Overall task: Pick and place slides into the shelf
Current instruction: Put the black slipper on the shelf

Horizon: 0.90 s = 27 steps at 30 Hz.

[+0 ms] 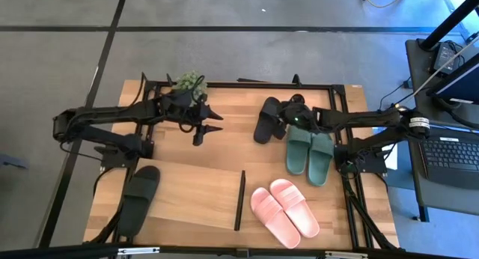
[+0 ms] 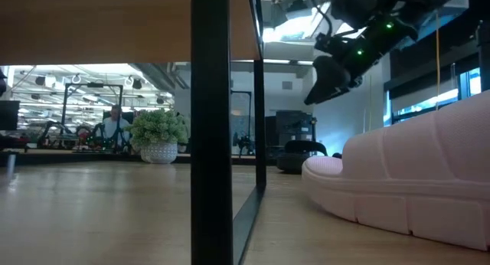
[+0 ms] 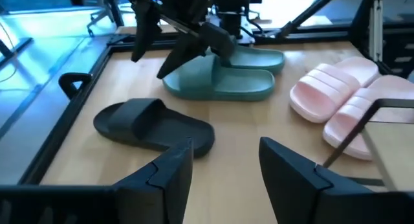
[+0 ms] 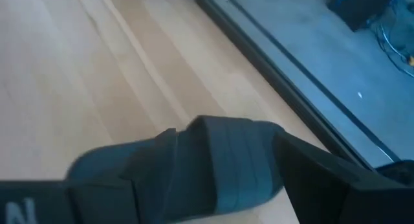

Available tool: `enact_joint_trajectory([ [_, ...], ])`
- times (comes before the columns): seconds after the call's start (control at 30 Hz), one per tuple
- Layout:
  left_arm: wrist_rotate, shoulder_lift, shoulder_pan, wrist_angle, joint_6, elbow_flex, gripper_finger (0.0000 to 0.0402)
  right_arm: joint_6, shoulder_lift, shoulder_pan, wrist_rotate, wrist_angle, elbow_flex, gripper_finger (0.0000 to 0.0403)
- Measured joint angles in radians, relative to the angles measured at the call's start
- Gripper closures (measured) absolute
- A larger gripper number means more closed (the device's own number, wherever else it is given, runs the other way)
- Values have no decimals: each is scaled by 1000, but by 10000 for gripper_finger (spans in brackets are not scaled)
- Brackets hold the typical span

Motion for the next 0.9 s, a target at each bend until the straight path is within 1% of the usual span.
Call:
enact_joint_trajectory([
  [0.13, 3, -5, 31, 102, -21, -74, 233, -29, 60, -20, -2, -101, 70, 147],
  [0.27, 3, -5, 62, 220, -19, -139, 233, -78, 150, -38, -4, -162, 111, 147],
  [0.47, 3, -5, 85, 433, -18, -262, 233, -108, 264, -40, -4, -175, 125, 147],
  [0.53, 3, -4, 91, 456, -18, -294, 233, -107, 290, -40, 10, -176, 125, 147],
  [0.77, 2, -4, 91, 494, -18, -345, 233, -111, 350, -40, 165, -155, 125, 147],
  [0.9, 2, -4, 89, 496, -16, -352, 233, -112, 363, -40, 173, -101, 125, 147],
])
